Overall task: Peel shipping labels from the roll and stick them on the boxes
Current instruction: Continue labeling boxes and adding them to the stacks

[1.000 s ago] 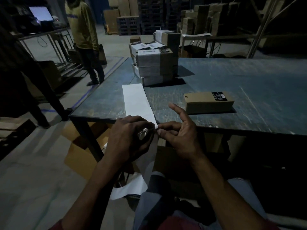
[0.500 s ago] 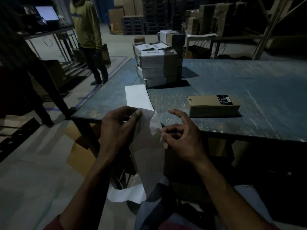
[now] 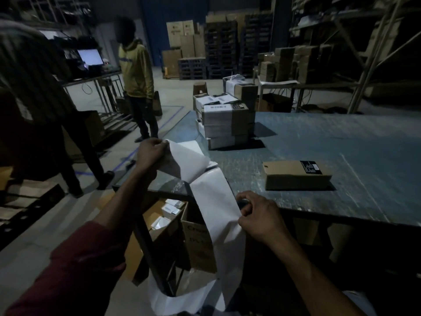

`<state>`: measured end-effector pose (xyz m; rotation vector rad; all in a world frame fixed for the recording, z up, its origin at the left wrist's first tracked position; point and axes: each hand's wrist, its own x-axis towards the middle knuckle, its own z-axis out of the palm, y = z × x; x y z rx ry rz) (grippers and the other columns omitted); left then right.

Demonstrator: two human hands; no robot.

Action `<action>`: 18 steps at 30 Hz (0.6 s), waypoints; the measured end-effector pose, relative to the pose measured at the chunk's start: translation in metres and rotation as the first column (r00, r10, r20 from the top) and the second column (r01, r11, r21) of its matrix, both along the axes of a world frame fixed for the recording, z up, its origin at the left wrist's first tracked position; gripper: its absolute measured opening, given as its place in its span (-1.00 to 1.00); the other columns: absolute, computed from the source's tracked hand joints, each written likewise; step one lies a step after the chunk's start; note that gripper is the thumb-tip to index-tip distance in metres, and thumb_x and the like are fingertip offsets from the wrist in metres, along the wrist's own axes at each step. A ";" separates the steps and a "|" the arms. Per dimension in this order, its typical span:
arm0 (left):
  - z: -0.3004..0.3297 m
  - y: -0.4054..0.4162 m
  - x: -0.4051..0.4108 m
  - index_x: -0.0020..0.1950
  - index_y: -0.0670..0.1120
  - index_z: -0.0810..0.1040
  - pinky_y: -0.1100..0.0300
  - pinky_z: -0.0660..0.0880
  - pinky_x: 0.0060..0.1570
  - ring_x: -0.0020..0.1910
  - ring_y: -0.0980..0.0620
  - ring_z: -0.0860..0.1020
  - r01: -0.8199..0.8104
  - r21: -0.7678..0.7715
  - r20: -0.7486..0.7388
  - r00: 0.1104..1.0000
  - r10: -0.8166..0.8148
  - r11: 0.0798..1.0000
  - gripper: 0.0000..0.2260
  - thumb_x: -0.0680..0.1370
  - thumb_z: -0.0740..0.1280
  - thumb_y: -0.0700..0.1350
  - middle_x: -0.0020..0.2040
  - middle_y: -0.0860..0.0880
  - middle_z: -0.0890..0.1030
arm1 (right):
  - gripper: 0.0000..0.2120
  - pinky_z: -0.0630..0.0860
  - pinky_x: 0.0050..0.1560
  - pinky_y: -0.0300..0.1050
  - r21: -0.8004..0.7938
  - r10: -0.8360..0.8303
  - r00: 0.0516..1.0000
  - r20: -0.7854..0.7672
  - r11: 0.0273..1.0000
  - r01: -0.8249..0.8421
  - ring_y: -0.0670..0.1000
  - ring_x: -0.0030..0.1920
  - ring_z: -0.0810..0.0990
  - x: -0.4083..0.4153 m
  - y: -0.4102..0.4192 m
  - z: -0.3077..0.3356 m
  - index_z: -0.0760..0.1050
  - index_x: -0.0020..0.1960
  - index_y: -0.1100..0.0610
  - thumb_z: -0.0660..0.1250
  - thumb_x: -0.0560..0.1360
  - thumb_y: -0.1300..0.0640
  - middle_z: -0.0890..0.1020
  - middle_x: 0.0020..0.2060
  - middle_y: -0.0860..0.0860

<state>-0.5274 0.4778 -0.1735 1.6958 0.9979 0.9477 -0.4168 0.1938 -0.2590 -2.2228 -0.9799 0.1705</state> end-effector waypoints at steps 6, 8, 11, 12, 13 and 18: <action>0.030 -0.007 0.023 -0.18 -0.04 0.66 0.11 0.52 -0.16 -0.21 -0.08 0.63 0.072 0.055 0.016 0.997 -0.073 0.996 -0.83 0.62 0.41 -0.12 -0.14 -0.20 0.69 | -0.57 0.63 0.09 0.03 -0.094 -0.076 0.976 0.205 0.991 0.097 0.08 0.12 0.67 0.001 0.009 0.045 0.52 0.31 -0.12 0.43 0.47 -0.17 0.70 0.12 -0.07; 0.038 -0.023 0.026 -0.12 -0.07 0.66 0.13 0.52 -0.21 -0.24 -0.07 0.63 0.142 0.090 0.016 0.989 -0.144 0.986 -0.85 0.64 0.40 -0.13 -0.14 -0.18 0.69 | -0.59 0.63 0.10 0.03 -0.023 -0.105 0.968 0.226 0.993 0.114 0.06 0.14 0.66 0.004 0.017 0.057 0.53 0.33 -0.11 0.41 0.51 -0.19 0.68 0.17 -0.07; 0.049 -0.047 0.027 -0.04 -0.07 0.68 0.07 0.57 -0.20 -0.14 -0.07 0.67 0.222 0.181 0.060 0.970 -0.236 0.958 -0.87 0.66 0.39 -0.09 -0.09 -0.13 0.71 | -0.71 0.62 0.03 -0.10 0.068 -0.085 0.981 0.174 0.995 0.075 -0.07 0.03 0.65 0.010 0.025 0.062 0.58 0.26 -0.08 0.42 0.57 -0.11 0.69 0.12 -0.09; 0.053 -0.055 0.028 -0.03 -0.06 0.68 0.03 0.60 -0.18 -0.10 -0.09 0.68 0.231 0.215 0.068 0.966 -0.251 0.949 -0.87 0.67 0.39 -0.07 -0.06 -0.11 0.72 | -0.76 0.60 0.00 -0.16 0.104 -0.046 0.988 0.149 0.994 0.031 -0.11 0.01 0.65 0.011 0.027 0.061 0.60 0.23 -0.08 0.42 0.58 -0.07 0.70 0.10 -0.10; 0.057 -0.063 0.030 -0.03 -0.04 0.68 -0.02 0.63 -0.16 -0.08 -0.12 0.70 0.239 0.238 0.087 0.960 -0.266 0.941 -0.87 0.67 0.39 -0.05 -0.06 -0.11 0.73 | -0.78 0.59 0.02 -0.19 0.126 -0.001 0.990 0.143 0.992 -0.017 -0.12 0.02 0.65 0.012 0.028 0.059 0.62 0.22 -0.08 0.41 0.59 -0.05 0.70 0.09 -0.11; 0.068 -0.097 0.051 -0.01 0.03 0.66 0.15 0.57 -0.24 -0.07 -0.01 0.67 0.221 0.230 0.152 0.954 -0.259 0.948 -0.92 0.65 0.40 -0.11 -0.04 -0.05 0.71 | -0.55 0.64 0.10 -0.09 0.328 0.036 0.997 0.072 0.943 -0.058 -0.20 0.02 0.63 0.016 0.030 0.051 0.56 0.35 -0.07 0.53 0.49 -0.04 0.65 0.15 -0.20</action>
